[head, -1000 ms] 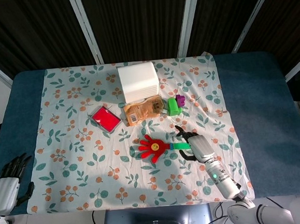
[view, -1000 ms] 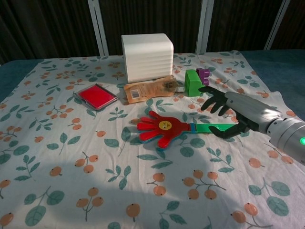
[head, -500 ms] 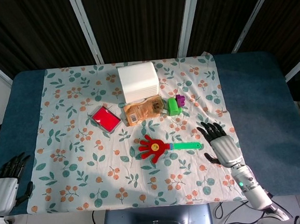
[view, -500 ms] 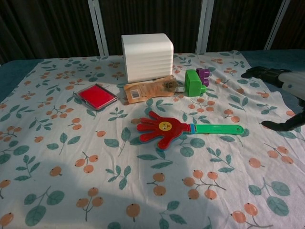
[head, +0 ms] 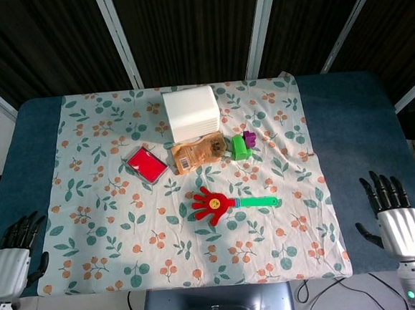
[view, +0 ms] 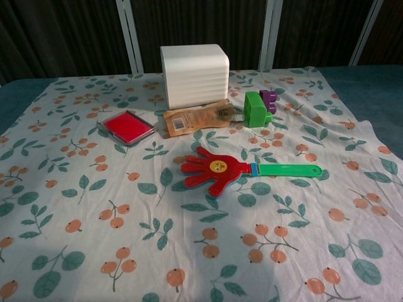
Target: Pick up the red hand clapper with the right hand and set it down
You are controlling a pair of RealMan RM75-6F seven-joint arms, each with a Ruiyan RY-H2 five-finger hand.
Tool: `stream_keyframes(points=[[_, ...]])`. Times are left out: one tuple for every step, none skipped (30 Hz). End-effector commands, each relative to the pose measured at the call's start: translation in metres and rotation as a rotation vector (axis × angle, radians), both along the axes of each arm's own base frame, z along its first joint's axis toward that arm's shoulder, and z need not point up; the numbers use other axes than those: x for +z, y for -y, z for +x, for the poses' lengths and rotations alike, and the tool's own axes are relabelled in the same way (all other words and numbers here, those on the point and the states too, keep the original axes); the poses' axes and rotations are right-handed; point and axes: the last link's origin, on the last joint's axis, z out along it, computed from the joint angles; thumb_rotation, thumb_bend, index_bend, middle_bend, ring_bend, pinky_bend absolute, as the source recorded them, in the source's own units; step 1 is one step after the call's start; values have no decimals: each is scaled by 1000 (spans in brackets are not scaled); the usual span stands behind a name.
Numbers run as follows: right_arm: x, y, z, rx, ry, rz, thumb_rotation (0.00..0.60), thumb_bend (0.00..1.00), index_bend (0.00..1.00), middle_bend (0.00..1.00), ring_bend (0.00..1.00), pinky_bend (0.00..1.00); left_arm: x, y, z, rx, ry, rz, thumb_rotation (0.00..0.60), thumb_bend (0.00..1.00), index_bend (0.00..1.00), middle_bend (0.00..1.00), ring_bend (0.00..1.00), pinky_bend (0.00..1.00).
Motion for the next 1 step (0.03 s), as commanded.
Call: stream_keyframes(points=[[3, 1, -2, -22, 7, 6, 600, 284, 0, 0, 0, 0, 0, -1, -1, 11, 0, 2, 600, 475, 0, 0, 20, 132]])
